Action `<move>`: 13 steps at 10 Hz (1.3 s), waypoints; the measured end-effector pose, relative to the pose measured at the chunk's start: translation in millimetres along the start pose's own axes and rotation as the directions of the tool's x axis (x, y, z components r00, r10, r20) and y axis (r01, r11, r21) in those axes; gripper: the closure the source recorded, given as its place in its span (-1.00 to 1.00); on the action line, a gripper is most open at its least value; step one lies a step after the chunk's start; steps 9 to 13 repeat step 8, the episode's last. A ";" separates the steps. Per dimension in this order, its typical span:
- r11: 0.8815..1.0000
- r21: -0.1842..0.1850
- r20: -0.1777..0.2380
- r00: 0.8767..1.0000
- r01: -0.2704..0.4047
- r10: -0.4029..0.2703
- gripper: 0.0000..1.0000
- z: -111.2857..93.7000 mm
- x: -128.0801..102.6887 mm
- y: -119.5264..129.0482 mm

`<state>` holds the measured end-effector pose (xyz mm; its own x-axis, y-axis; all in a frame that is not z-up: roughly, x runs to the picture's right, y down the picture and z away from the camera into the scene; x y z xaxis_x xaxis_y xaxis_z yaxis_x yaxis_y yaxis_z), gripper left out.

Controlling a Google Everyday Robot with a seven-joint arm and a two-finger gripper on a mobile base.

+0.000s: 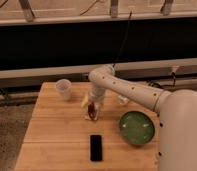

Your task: Place the pepper on the white sponge

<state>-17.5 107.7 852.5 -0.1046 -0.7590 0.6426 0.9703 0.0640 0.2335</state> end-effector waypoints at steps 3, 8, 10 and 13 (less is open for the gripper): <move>1.000 0.010 -0.031 1.000 -0.005 0.005 -0.60 -17.5 1.4 3.2; 1.000 0.007 -0.026 1.000 -0.001 0.002 -0.60 -27.6 4.3 2.7; 1.000 0.007 -0.026 1.000 -0.001 0.002 -0.60 -27.6 4.3 2.7; 1.000 0.007 -0.026 1.000 -0.001 0.002 -0.60 -27.6 4.3 2.7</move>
